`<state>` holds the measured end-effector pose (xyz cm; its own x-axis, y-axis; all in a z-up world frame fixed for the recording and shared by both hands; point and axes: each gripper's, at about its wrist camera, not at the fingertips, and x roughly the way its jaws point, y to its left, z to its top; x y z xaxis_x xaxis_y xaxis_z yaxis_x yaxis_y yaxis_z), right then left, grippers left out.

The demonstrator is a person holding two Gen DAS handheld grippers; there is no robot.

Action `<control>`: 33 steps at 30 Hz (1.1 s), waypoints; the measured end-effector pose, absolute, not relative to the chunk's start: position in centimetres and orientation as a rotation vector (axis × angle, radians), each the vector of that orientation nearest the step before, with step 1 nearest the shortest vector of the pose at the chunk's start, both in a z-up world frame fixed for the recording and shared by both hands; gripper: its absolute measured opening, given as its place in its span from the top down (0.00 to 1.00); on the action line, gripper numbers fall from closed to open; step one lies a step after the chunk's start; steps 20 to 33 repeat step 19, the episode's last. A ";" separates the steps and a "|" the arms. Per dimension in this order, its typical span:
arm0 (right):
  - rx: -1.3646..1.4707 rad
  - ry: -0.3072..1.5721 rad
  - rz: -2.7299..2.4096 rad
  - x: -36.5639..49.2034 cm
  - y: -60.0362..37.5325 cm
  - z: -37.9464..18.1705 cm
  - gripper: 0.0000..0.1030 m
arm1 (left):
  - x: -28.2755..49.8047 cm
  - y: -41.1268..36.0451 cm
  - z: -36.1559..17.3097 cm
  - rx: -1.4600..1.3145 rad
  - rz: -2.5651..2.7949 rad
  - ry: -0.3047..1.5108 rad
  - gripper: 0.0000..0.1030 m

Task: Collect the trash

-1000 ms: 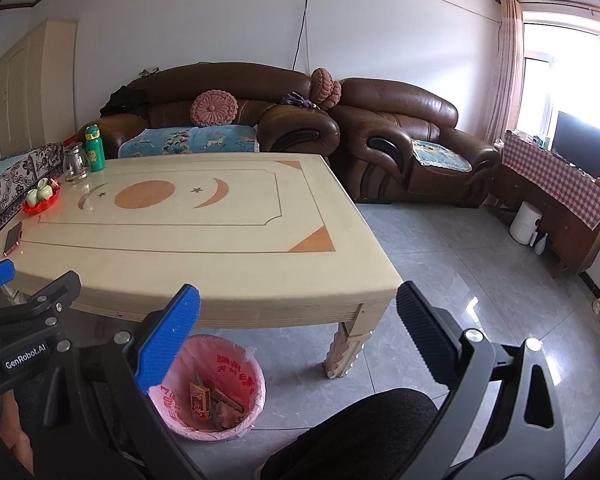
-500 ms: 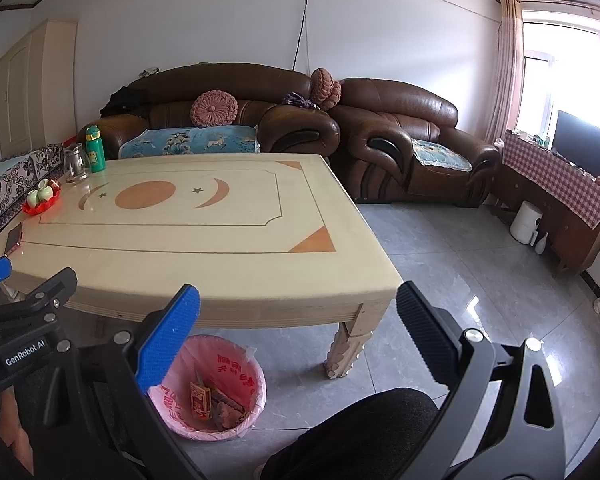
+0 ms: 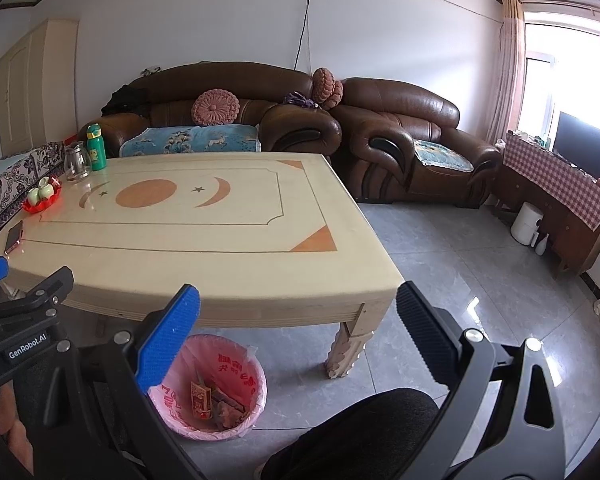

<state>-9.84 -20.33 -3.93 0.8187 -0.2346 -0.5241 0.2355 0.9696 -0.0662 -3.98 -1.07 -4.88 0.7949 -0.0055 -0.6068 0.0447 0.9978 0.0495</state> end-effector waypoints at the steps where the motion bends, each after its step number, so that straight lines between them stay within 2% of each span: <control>1: 0.002 0.560 -0.249 -9.8 -20.4 -4.0 0.07 | -4.1 -1.1 -4.8 0.065 -0.030 0.649 0.07; 33: 0.003 0.569 -0.236 -9.8 -20.7 -4.1 0.07 | -4.2 -1.3 -4.5 0.074 -0.032 0.646 0.07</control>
